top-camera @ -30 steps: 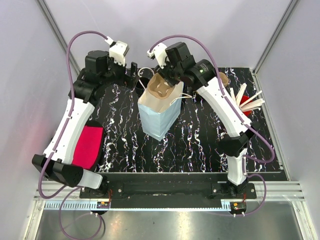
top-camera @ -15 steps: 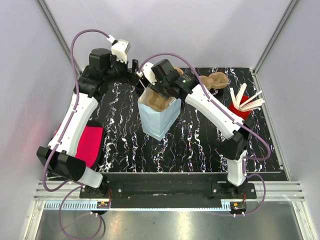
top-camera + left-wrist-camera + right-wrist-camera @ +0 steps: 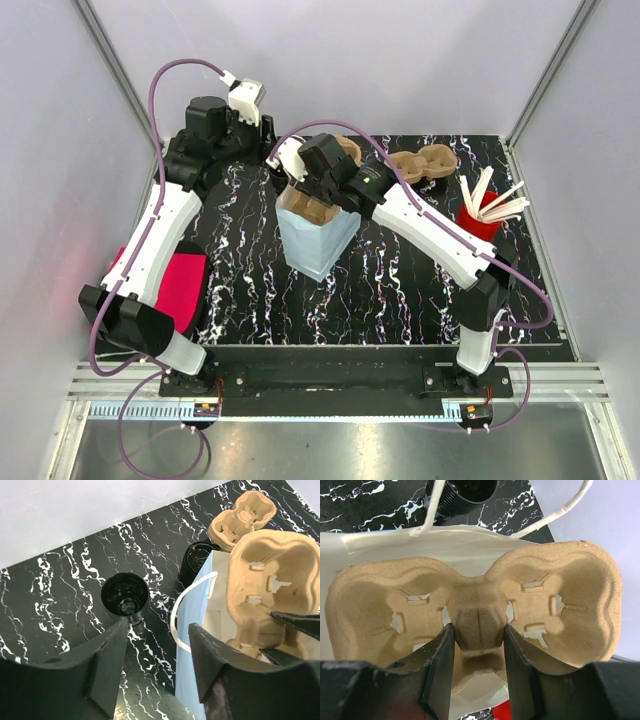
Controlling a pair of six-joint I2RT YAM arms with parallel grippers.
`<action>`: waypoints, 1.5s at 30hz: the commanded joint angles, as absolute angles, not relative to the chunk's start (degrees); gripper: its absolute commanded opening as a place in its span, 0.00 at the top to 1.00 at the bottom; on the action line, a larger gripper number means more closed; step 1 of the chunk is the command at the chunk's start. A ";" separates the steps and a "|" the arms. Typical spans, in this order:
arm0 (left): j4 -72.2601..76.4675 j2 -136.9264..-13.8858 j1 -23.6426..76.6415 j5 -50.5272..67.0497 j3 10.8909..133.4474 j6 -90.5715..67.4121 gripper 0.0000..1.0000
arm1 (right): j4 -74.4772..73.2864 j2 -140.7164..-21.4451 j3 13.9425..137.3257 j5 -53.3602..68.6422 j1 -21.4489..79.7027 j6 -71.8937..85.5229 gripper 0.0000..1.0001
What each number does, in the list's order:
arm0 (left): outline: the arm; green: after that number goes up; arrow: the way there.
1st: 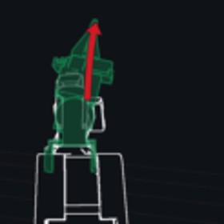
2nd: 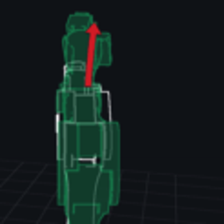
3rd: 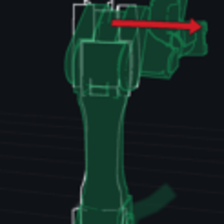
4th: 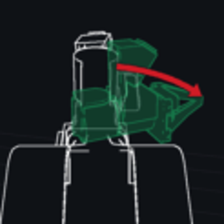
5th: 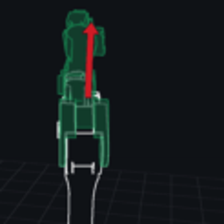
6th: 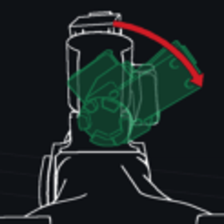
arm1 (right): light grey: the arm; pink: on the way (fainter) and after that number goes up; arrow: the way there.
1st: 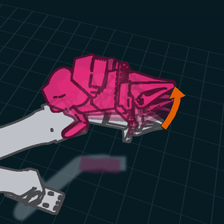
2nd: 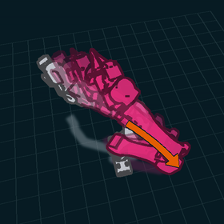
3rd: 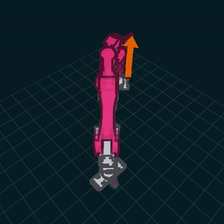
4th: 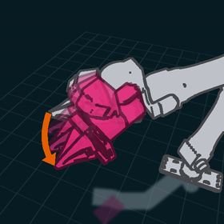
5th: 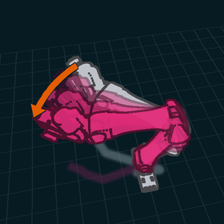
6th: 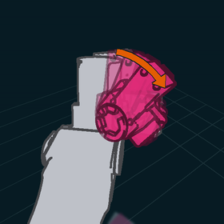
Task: Pack the takeout coffee
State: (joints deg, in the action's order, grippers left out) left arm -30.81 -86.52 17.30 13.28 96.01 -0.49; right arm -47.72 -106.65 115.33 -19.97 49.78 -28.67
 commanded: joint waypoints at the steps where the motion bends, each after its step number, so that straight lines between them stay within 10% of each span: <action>1: -27.16 -86.57 17.40 14.59 96.15 -1.58 0.52 | -44.03 -102.83 114.09 -21.53 50.89 -29.53 0.56; 16: -26.45 -85.34 17.31 14.59 94.66 -2.11 0.78 | -45.09 -102.39 111.18 -16.70 50.98 -24.26 0.57; 45: -24.17 -82.71 17.40 16.79 91.41 -4.92 0.96 | -50.62 -105.11 110.83 -6.95 47.90 -16.09 0.59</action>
